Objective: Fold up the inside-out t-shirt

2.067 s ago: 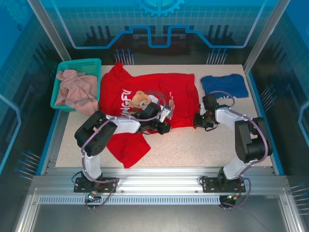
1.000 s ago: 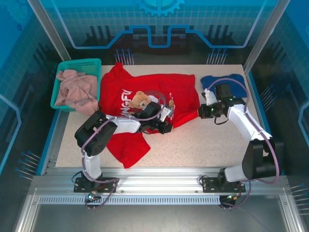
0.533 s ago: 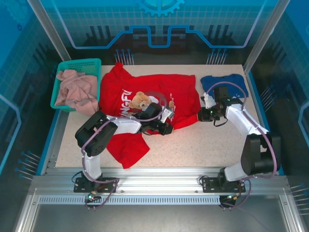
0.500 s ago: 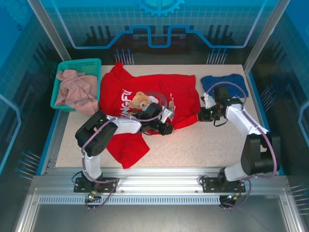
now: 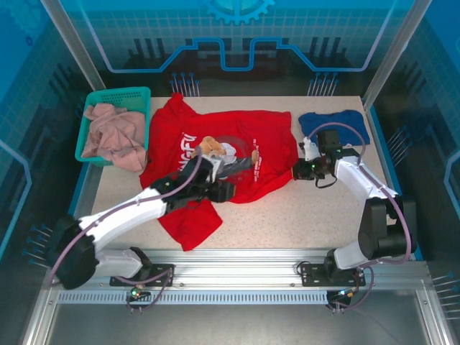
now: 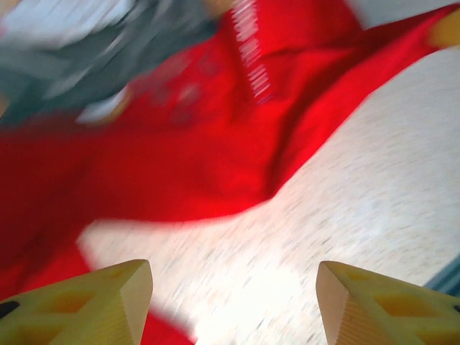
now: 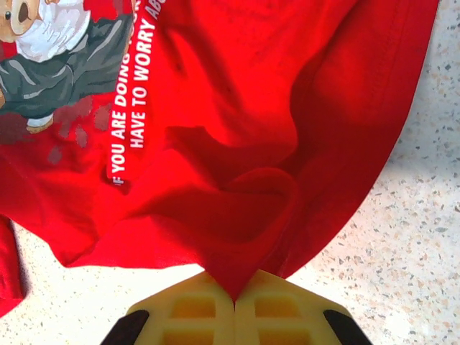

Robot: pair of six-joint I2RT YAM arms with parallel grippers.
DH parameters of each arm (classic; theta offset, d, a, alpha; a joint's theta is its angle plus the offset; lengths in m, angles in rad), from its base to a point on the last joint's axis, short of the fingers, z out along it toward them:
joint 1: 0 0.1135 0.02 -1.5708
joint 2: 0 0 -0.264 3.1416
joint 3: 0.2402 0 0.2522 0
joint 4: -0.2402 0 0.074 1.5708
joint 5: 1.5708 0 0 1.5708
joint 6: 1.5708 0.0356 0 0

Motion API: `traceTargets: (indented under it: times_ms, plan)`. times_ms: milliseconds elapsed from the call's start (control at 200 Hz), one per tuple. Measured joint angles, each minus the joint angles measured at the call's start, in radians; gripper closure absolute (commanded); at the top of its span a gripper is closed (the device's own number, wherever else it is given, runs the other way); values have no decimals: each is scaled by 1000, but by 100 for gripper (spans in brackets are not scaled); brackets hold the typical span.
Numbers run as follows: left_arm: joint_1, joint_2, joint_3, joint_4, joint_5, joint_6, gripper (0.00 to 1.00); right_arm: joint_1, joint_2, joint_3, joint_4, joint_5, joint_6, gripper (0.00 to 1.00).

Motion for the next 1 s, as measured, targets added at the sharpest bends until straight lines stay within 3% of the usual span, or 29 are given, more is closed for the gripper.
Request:
traceTargets:
  times_ms: [220, 390, 540, 730, 1000]
  plan:
    - [-115, -113, -135, -446, -105, -334, 44, 40, 0, 0, 18, -8, 0, 100]
    - [-164, -180, -192, -591, -114, -488, 54, 43, -11, 0, 27, -30, 0, 100]
    - [-163, -177, -246, -590, -84, -520, 51, 45, -29, 0, 31, -31, 0, 100]
    - [-158, -79, -251, -459, -28, -511, 50, 62, -33, 0, 31, -27, -1, 100]
    - [-157, 0, -251, -395, -6, -478, 58, 70, -42, 0, 29, -3, -5, 100]
